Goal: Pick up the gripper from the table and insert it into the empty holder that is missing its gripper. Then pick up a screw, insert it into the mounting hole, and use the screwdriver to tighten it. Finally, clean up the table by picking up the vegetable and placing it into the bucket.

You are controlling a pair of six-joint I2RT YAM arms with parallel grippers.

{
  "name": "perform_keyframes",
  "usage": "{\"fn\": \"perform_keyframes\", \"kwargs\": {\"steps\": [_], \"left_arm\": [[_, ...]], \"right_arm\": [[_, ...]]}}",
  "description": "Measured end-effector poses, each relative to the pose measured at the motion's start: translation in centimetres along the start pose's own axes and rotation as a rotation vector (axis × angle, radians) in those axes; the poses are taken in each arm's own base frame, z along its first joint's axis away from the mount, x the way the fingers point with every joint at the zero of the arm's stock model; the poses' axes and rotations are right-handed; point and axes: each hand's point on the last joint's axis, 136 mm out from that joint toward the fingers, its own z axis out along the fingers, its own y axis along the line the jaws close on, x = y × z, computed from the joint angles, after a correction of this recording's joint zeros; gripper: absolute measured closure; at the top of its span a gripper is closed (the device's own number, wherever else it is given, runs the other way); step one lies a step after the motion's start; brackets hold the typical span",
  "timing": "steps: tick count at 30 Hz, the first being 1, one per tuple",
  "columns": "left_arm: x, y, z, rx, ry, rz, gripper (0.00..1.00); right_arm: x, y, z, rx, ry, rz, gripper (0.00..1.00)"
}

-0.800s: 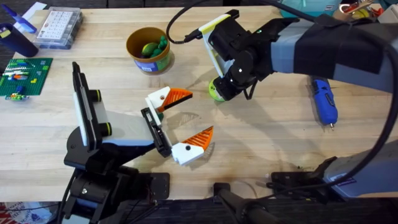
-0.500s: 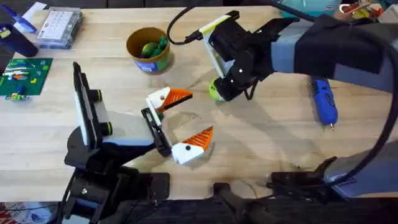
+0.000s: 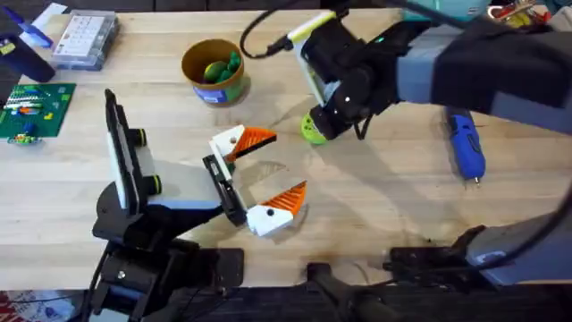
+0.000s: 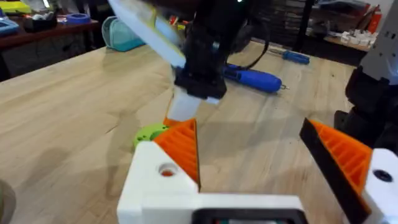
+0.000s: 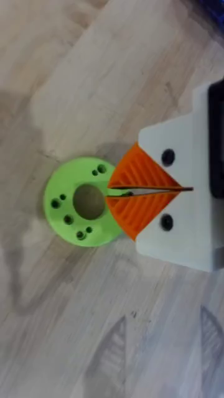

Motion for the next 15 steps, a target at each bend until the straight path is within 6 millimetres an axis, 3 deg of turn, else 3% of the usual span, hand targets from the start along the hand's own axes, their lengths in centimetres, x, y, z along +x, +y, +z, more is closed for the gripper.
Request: {"fn": "perform_keyframes", "kwargs": {"steps": [5,11,13,15], "left_arm": [[0.0,0.0,0.0,0.000,0.000,0.000,0.009],[0.0,0.0,0.0,0.000,0.000,0.000,0.009],[0.0,0.0,0.0,0.000,0.000,0.000,0.009],[0.0,0.0,0.0,0.000,0.000,0.000,0.009]], "right_arm": [[-1.8,-0.2,-2.4,-0.004,-0.086,0.012,0.993],[-1.9,-0.3,-2.7,-0.002,-0.090,0.012,0.996],[-1.5,-0.3,-2.7,0.000,-0.074,0.013,0.909],[-0.8,-0.5,-3.1,0.003,-0.046,0.010,0.702]]}}
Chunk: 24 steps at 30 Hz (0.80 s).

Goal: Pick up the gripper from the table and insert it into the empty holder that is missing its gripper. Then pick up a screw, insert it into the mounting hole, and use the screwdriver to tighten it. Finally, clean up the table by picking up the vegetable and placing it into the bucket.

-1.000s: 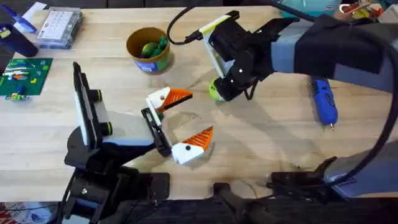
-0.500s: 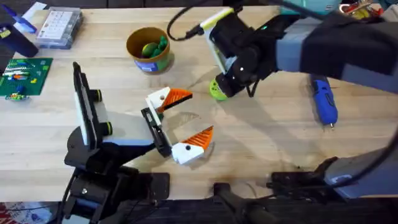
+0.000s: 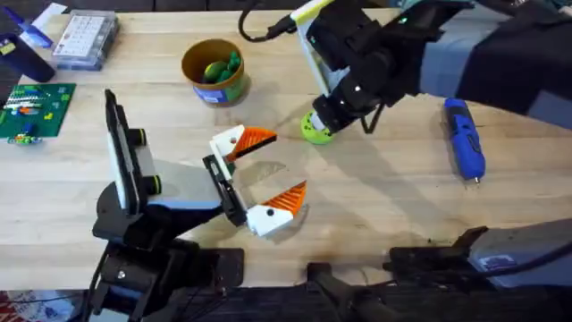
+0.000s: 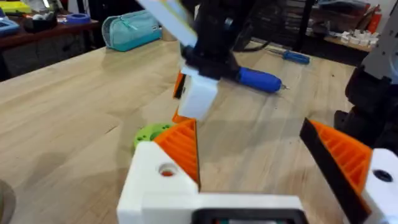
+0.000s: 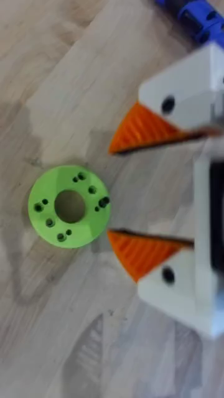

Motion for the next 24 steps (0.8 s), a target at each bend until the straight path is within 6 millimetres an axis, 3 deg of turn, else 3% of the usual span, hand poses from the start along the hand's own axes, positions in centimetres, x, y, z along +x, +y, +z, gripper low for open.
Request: {"fn": "perform_keyframes", "kwargs": {"steps": [3,5,8,12,16,20,24], "left_arm": [[0.0,0.0,0.0,0.000,0.000,0.000,0.009],[0.0,0.0,0.0,0.000,0.000,0.000,0.009],[0.0,0.0,0.0,0.000,0.000,0.000,0.009],[0.0,0.0,0.0,0.000,0.000,0.000,0.009],[0.0,0.0,0.0,0.000,0.000,0.000,0.009],[0.0,0.0,0.0,0.000,0.000,0.000,0.009],[0.0,0.0,0.0,0.000,0.000,0.000,0.009]], "right_arm": [[0.5,-0.3,-1.7,0.001,0.010,0.001,0.242],[0.6,-0.7,-3.3,0.001,-0.004,0.010,0.036],[0.6,-1.5,-6.2,-0.001,-0.052,0.048,0.009],[2.2,-3.3,-9.8,0.008,-0.092,0.111,0.009],[3.2,-4.5,-12.0,0.015,-0.135,0.155,0.007],[3.3,-4.7,-11.7,0.014,-0.159,0.170,0.006],[2.4,-3.5,-8.9,-0.039,-0.176,0.168,0.005]]}}
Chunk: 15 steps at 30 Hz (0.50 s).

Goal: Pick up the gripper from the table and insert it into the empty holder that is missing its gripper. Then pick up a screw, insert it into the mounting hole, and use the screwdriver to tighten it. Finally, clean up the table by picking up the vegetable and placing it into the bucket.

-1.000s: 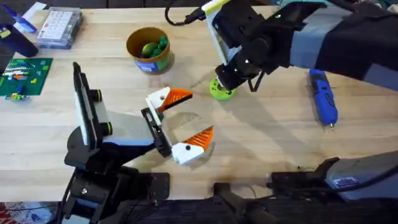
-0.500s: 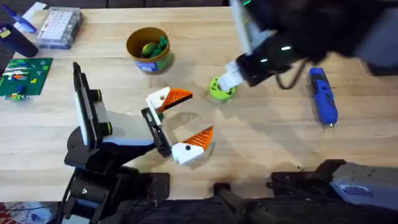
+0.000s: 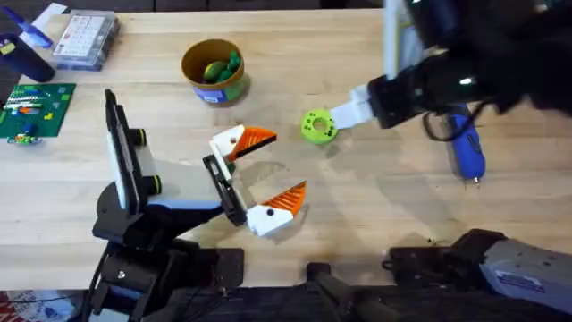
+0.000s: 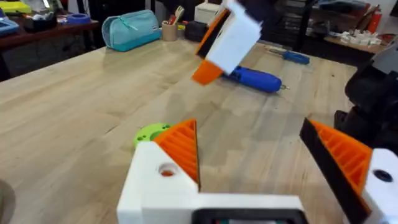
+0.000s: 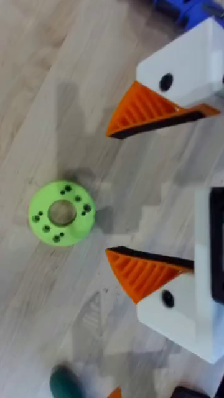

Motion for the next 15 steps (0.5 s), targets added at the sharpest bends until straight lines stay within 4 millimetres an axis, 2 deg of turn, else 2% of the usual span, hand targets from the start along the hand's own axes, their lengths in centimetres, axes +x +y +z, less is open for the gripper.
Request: {"fn": "perform_keyframes", "kwargs": {"steps": [5,8,11,15], "left_arm": [[0.0,0.0,0.0,0.000,0.000,0.000,0.009],[0.0,0.0,0.0,0.000,0.000,0.000,0.009],[0.0,0.0,0.0,0.000,0.000,0.000,0.009],[0.0,0.0,0.0,0.000,0.000,0.000,0.009]], "right_arm": [[-0.4,1.7,3.3,-0.058,-0.013,-0.019,0.005],[0.7,2.1,5.4,-0.067,0.049,-0.059,0.018],[1.4,2.1,7.0,-0.060,0.101,-0.077,0.093],[2.1,2.3,9.1,-0.057,0.152,-0.095,0.306]]}}
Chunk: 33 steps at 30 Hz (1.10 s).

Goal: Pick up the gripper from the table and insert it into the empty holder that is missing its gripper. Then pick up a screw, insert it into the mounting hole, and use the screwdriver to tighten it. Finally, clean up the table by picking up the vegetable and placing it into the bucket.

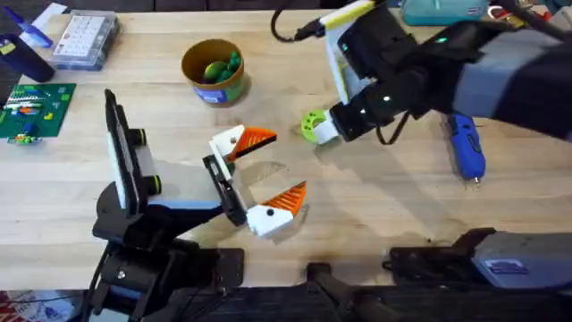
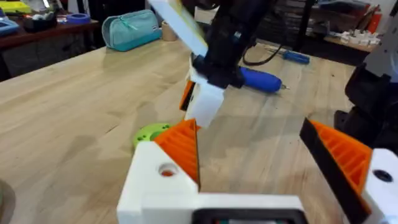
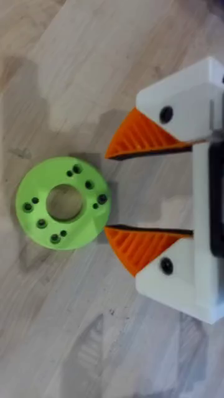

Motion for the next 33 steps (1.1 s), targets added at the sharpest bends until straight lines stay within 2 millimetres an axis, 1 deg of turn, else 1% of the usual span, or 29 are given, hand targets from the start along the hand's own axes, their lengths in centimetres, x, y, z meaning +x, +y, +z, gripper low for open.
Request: {"fn": "perform_keyframes", "kwargs": {"steps": [1,4,9,11,14,17,23,29,33], "left_arm": [[0.0,0.0,0.0,0.000,0.000,0.000,0.009],[0.0,0.0,0.0,0.000,0.000,0.000,0.009],[0.0,0.0,0.0,0.000,0.000,0.000,0.009],[0.0,0.0,0.0,0.000,0.000,0.000,0.009],[0.0,0.0,0.0,0.000,0.000,0.000,0.009],[0.0,0.0,0.0,0.000,0.000,0.000,0.009],[0.0,0.0,0.0,0.000,0.000,0.000,0.009],[0.0,0.0,0.0,0.000,0.000,0.000,0.009],[0.0,0.0,0.0,0.000,0.000,0.000,0.009]], "right_arm": [[0.0,0.0,0.5,-0.001,0.005,0.001,0.374],[-0.3,0.2,1.5,-0.005,0.009,-0.001,0.469],[-0.2,0.3,2.4,-0.007,0.026,-0.002,0.534],[-0.3,0.3,2.6,-0.007,0.026,-0.005,0.609],[-0.4,0.3,2.7,-0.007,0.023,-0.005,0.678],[-0.3,0.3,2.7,-0.008,0.025,-0.005,0.688],[0.2,1.1,3.5,-0.018,0.055,-0.025,0.722],[0.3,1.3,3.9,-0.011,0.058,-0.040,0.808],[0.3,1.3,3.9,-0.008,0.058,-0.040,0.824]]}}
